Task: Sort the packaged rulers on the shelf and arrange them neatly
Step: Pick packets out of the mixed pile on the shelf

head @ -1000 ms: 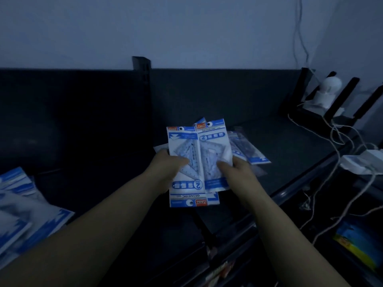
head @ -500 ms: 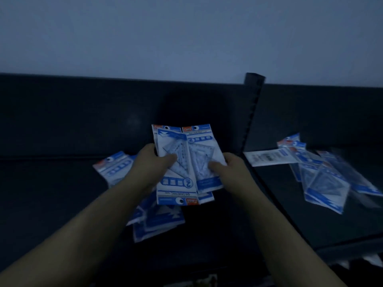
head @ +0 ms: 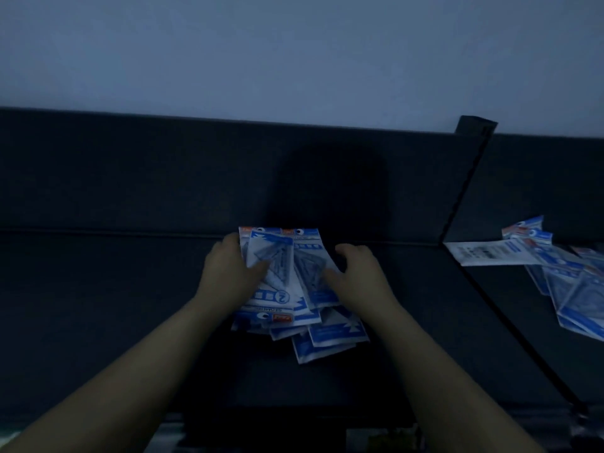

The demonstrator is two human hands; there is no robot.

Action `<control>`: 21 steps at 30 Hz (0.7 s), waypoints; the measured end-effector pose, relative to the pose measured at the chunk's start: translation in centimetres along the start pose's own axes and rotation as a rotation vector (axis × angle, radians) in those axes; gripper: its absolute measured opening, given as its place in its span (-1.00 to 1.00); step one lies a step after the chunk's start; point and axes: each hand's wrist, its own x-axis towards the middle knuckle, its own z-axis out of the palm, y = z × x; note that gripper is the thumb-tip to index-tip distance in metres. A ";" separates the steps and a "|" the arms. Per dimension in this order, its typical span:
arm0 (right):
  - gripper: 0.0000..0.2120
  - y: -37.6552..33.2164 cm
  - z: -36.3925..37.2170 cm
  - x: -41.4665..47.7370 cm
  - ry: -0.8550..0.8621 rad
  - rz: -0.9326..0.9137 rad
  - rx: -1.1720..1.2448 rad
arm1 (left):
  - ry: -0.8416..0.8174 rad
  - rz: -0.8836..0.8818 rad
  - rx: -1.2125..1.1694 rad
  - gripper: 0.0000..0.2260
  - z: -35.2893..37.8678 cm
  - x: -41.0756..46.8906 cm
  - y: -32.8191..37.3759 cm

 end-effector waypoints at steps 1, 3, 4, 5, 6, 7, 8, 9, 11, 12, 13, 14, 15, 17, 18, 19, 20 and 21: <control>-0.57 0.2 -0.2 -0.1 0.014 -0.028 -0.041 | -0.003 0.033 0.128 -0.57 -0.2 0.0 0.2; -0.55 0.5 -0.6 -0.3 0.032 -0.082 -0.112 | 0.011 0.097 0.326 -0.50 -0.3 -0.1 1.0; -0.54 0.7 -0.8 -0.4 0.042 -0.095 -0.139 | 0.027 0.147 0.374 -0.51 -0.2 -0.1 1.5; -0.53 0.9 -1.1 -0.6 0.055 -0.102 -0.160 | 0.035 0.200 0.406 -0.52 -0.1 -0.2 2.2; -0.52 1.1 -1.5 -0.7 0.067 -0.105 -0.171 | 0.033 0.250 0.432 -0.54 0.1 -0.4 3.0; -0.51 1.4 -1.9 -0.8 0.074 -0.101 -0.174 | 0.020 0.295 0.446 -0.56 0.5 -0.5 3.7; -0.51 1.8 -2.4 -0.9 0.080 -0.091 -0.170 | 0.005 0.330 0.450 -0.59 0.9 -0.5 4.4; -0.50 2.3 -2.9 -1.0 0.086 -0.079 -0.170 | -0.017 0.355 0.441 -0.62 1.4 -0.5 5.2; -0.50 3.5 -4.0 -1.2 0.107 -0.056 -0.198 | -0.046 0.399 0.407 -0.66 2.8 -0.5 7.0; -0.50 4.3 -4.7 -1.3 0.121 -0.043 -0.224 | -0.060 0.420 0.399 -0.65 3.5 -0.4 8.0; -0.50 5.1 -5.4 -1.4 0.137 -0.027 -0.252 | -0.070 0.444 0.396 -0.63 4.4 -0.3 9.0; -0.50 5.9 -6.1 -1.4 0.153 -0.006 -0.275 | -0.077 0.468 0.403 -0.61 5.3 -0.2 10.0; -0.51 6.6 -7.0 -1.5 0.170 0.015 -0.291 | -0.085 0.493 0.412 -0.60 6.2 -0.2 10.9; -0.59 8.3 -8.8 -1.6 0.211 0.042 -0.311 | -0.086 0.564 0.410 -0.62 8.2 0.0 12.9; -0.65 9.1 -9.8 -1.6 0.225 0.057 -0.321 | -0.091 0.594 0.402 -0.64 9.2 0.1 13.8; -0.69 10.0 -10.8 -1.7 0.231 0.077 -0.330 | -0.101 0.619 0.392 -0.66 10.3 0.1 14.9; -0.70 11.0 -11.8 -1.8 0.236 0.103 -0.339 | -0.114 0.643 0.386 -0.66 11.4 0.1 15.9; -0.69 11.9 -12.8 -2.0 0.241 0.132 -0.353 | -0.131 0.668 0.380 -0.66 12.7 0.2 17.0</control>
